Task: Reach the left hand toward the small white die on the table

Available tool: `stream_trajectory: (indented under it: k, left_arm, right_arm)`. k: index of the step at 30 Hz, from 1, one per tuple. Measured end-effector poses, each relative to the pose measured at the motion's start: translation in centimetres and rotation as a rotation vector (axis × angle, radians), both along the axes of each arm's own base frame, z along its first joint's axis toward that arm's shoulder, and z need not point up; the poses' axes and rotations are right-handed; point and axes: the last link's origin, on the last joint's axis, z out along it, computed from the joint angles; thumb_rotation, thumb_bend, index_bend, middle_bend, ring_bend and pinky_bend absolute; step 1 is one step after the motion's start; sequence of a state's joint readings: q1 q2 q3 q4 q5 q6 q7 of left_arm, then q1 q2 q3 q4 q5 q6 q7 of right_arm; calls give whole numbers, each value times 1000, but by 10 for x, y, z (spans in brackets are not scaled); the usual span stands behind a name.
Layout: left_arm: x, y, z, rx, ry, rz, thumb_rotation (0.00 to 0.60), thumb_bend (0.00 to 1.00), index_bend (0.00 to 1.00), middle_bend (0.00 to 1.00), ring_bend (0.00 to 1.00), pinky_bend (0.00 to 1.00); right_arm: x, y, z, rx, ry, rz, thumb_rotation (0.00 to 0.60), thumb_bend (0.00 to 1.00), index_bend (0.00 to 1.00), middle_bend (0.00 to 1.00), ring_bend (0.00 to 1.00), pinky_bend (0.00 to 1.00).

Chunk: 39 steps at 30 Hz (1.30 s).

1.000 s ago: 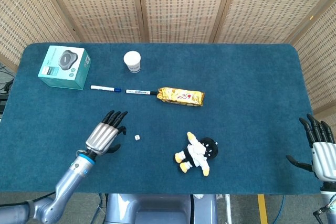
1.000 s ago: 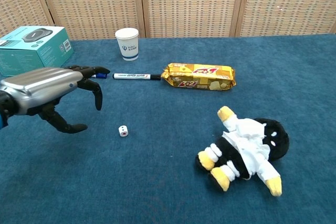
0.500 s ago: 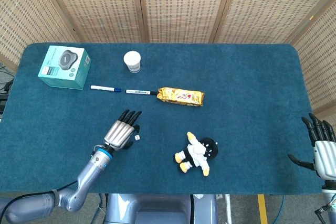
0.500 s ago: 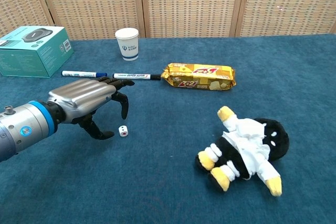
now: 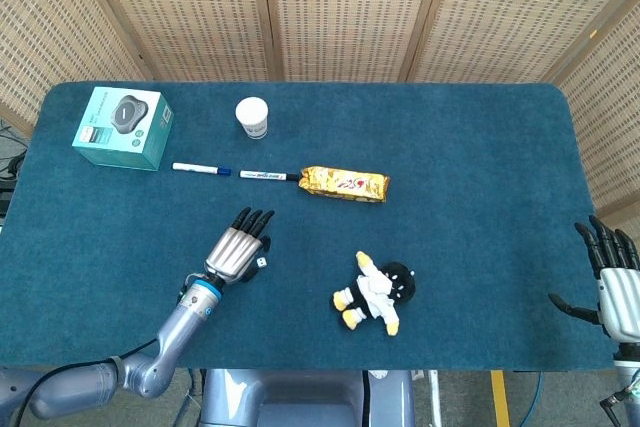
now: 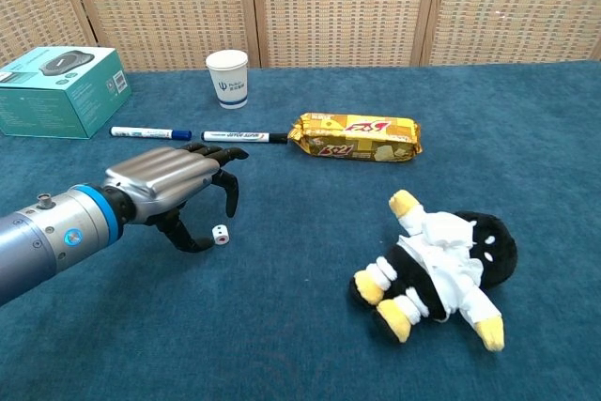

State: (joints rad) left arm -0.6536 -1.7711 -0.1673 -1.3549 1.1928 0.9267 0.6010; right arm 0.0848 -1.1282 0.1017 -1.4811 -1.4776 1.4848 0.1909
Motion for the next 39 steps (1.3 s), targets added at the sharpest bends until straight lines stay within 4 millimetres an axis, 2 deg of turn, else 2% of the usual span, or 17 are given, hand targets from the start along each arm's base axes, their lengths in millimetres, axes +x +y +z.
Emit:
stream_trajectory:
  k: [15,26,32,39]
  left_arm:
    - [4,1,-9,0,24,-5,600,374,627,0,0,0]
    - [5,1,0,24,17,-7,600,375,634,0,0,0]
    - [16,1,27,73,-43,-32,600,372,634,0,0,0]
    - [36,-1,92,172,-151,-86,600,365,634,0,0,0]
  right_arm:
    - [-3,0,3,-7,-12,-5,600,135,0,0,0,0]
    - [-3,0,4,-5,-12,-6,600,133,0,0,0,0]
    - [-3,0,2,-1,-9,-3,600,132,0,0,0,0]
    - [0,1,0,3,-3,7,600,132,0,0,0,0]
